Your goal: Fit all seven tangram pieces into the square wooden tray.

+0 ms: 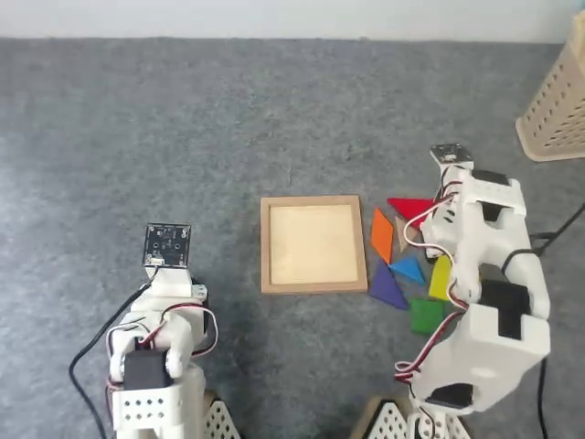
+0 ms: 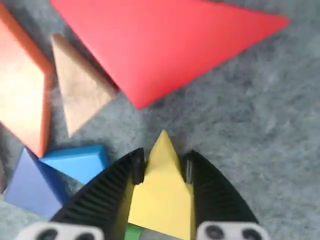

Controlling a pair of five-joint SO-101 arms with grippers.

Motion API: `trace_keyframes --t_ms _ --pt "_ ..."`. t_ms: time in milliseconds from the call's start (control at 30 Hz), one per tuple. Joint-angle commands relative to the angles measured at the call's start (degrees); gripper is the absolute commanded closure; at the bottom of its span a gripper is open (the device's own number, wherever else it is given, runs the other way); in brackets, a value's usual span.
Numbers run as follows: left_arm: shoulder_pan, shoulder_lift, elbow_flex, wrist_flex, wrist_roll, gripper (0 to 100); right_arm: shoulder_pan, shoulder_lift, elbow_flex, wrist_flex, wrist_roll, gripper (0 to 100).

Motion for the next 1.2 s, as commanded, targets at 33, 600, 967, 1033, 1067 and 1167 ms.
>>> trace_keyframes --t_ms 33,600,967,1033,1067,1167 --pt "-0.1 -1.0 -0.7 0.3 0.5 99 -0.2 -1.2 -4.0 2.4 0.1 90.3" --pt "-0.1 -1.0 -0.7 0.3 0.5 99 -6.8 -20.7 19.2 3.8 17.4 69.3" --pt "-0.1 -1.0 -0.7 0.3 0.5 99 1.0 -11.7 19.4 -2.7 20.2 69.3" --pt "-0.1 -1.0 -0.7 0.3 0.5 99 3.3 -9.7 19.3 -4.4 19.4 69.4" --pt "-0.1 -1.0 -0.7 0.3 0.5 99 4.3 -9.1 18.5 -4.5 17.8 69.4" --pt "-0.1 -1.0 -0.7 0.3 0.5 99 7.4 -8.4 15.1 -5.1 12.0 69.6"
